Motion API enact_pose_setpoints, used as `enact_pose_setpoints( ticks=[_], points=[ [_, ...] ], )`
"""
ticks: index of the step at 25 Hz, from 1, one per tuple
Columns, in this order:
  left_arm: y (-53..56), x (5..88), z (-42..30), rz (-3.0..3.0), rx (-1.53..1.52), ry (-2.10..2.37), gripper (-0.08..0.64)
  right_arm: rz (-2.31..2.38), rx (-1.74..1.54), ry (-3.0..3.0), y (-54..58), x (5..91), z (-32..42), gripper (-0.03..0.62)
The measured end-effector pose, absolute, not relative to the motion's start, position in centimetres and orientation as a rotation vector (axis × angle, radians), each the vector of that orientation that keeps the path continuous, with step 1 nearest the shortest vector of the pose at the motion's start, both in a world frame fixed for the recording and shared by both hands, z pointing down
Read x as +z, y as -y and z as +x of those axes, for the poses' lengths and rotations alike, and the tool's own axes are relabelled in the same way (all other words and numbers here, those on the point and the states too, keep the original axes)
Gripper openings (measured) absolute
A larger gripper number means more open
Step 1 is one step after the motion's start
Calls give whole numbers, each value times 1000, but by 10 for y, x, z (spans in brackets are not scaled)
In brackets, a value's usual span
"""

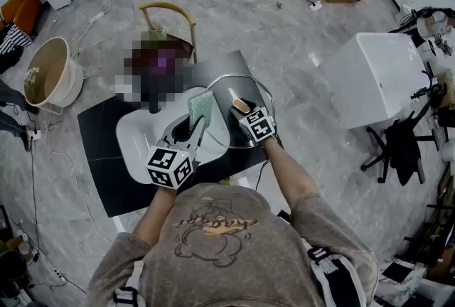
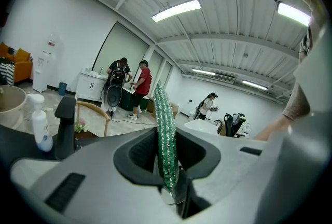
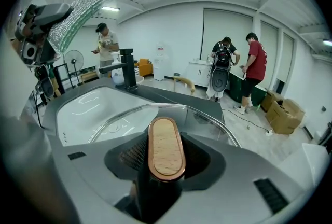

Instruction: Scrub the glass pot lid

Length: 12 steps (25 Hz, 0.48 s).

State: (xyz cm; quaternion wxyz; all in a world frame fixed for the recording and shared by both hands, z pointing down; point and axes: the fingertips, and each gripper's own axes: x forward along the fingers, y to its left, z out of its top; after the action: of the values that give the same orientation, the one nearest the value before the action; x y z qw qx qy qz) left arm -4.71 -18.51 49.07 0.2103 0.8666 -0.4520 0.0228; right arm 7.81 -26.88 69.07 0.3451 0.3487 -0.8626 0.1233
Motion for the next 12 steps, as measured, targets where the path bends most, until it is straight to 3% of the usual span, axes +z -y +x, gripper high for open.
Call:
enact_pose_setpoints(
  ticks=[6,12],
  points=[
    [185,487,-62,2407,54,1283,84,933,329,2260,260,684,78,186],
    [189,480,-66,2429,28,1289,84,1041,289,2321,254,623,83,186]
  ],
)
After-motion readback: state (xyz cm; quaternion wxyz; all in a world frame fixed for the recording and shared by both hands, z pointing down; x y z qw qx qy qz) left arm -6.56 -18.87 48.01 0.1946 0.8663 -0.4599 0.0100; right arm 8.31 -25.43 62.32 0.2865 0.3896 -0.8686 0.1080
